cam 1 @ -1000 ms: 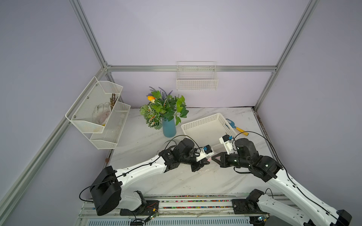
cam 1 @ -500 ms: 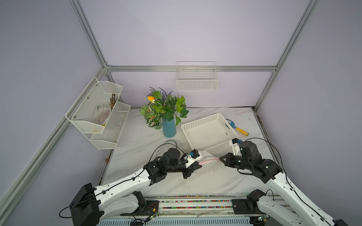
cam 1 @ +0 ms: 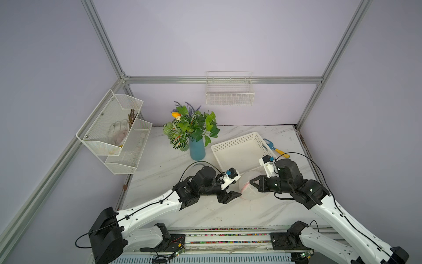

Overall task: Turn the laundry bag inside out
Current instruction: Zip the zipper on the laundry bag.

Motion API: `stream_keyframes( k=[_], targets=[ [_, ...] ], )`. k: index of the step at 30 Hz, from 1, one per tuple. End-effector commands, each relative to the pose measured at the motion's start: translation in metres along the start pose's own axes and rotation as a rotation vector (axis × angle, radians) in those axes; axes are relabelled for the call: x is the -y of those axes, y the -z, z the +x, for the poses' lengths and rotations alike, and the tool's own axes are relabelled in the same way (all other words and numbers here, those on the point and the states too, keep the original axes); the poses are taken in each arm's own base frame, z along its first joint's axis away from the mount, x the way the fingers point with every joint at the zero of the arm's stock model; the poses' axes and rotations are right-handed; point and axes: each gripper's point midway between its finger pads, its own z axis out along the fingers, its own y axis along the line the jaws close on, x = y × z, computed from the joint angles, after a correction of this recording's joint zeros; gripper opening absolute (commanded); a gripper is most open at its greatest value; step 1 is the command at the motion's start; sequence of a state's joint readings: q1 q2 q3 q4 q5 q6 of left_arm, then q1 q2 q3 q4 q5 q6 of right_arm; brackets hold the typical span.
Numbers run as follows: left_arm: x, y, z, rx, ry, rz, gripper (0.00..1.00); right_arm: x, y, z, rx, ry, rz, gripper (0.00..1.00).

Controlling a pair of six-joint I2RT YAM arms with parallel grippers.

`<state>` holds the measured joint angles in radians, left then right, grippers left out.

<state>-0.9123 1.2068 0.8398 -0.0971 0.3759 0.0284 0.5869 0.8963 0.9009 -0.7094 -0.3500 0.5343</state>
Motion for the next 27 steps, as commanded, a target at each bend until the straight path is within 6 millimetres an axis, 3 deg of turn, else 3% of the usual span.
stream_keyframes(
  k=[1, 4, 9, 16, 27],
  targets=[
    [0.003, -0.008, -0.010, 0.000, -0.067, 0.032, 0.68, -0.017, -0.001, 0.001, -0.013, 0.084, -0.018, 0.00],
    [-0.001, -0.015, -0.008, -0.025, -0.081, 0.030, 0.63, -0.026, -0.002, 0.004, -0.026, 0.122, -0.032, 0.00],
    [0.003, -0.020, -0.005, -0.038, -0.058, 0.067, 0.34, -0.033, 0.001, -0.001, -0.004, 0.133, -0.042, 0.00],
    [0.009, -0.014, 0.001, -0.057, -0.069, 0.086, 0.01, -0.024, 0.007, -0.017, 0.071, 0.091, 0.031, 0.00],
    [0.021, 0.001, 0.000, -0.023, -0.154, 0.123, 0.00, 0.009, 0.017, -0.026, 0.119, -0.030, 0.102, 0.00]
  ],
)
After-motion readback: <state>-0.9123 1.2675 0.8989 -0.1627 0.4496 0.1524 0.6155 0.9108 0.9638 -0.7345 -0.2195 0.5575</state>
